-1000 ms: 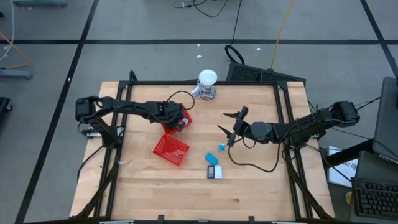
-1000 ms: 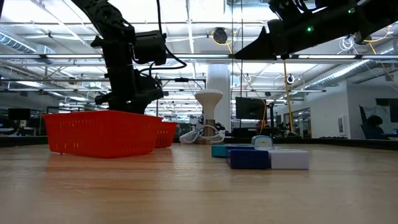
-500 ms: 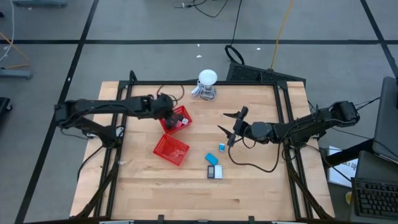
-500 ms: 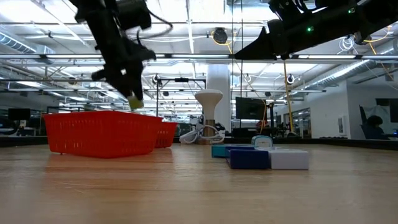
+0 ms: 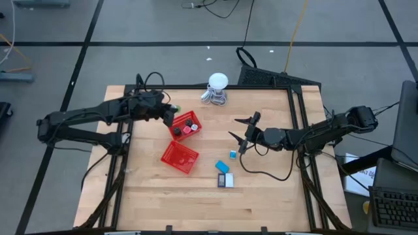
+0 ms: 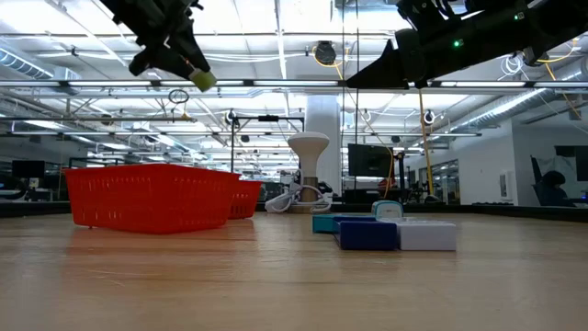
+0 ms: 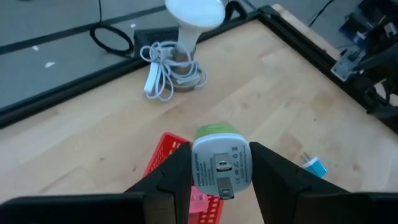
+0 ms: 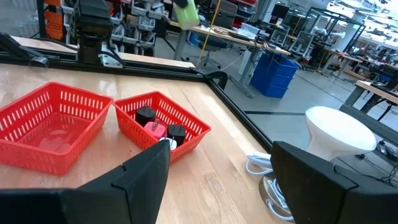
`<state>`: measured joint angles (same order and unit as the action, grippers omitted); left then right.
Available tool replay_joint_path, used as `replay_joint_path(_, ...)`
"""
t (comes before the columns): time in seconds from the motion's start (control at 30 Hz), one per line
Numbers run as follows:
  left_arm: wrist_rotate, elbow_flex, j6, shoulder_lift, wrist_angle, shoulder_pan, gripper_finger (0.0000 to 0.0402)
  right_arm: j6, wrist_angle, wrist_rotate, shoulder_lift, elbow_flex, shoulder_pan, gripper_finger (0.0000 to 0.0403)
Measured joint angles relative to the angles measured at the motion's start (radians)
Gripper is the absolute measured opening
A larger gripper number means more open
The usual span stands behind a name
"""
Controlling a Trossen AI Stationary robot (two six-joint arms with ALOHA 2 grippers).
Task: Pick & Place Office items
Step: Put the green charger adapter into the top red basket
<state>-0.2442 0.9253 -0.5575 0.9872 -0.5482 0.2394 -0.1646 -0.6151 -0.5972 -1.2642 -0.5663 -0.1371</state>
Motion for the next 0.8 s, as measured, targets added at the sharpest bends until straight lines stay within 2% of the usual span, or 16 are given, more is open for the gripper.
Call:
replay_joint_path(0.2,-0.014,0.000,0.004,-0.006,-0.006,0.000,0.0132,0.000,0.000,0.000,0.000,0.000,0.000,0.0265)
replay_joint_path(0.27,0.011,0.000,0.006,0.002,-0.003,0.000,0.0132,0.000,0.000,0.000,0.000,0.000,0.000,0.0265)
replay_joint_path(0.33,0.076,0.000,0.034,0.010,0.004,0.000,0.0132,0.000,0.000,0.000,0.000,0.000,0.000,0.0265)
replay_joint_path(0.53,0.357,0.000,0.159,0.009,0.080,-0.039,0.0132,0.000,0.000,0.000,0.000,0.000,0.000,0.0265)
replay_joint_path(0.67,0.532,0.000,0.337,0.009,0.195,-0.123,0.0132,0.000,0.002,0.000,0.000,0.000,0.000,0.0265)
replay_joint_path(0.8,0.637,0.000,0.481,0.009,0.325,-0.219,0.0132,0.000,0.004,0.000,0.000,0.000,0.000,0.0265)
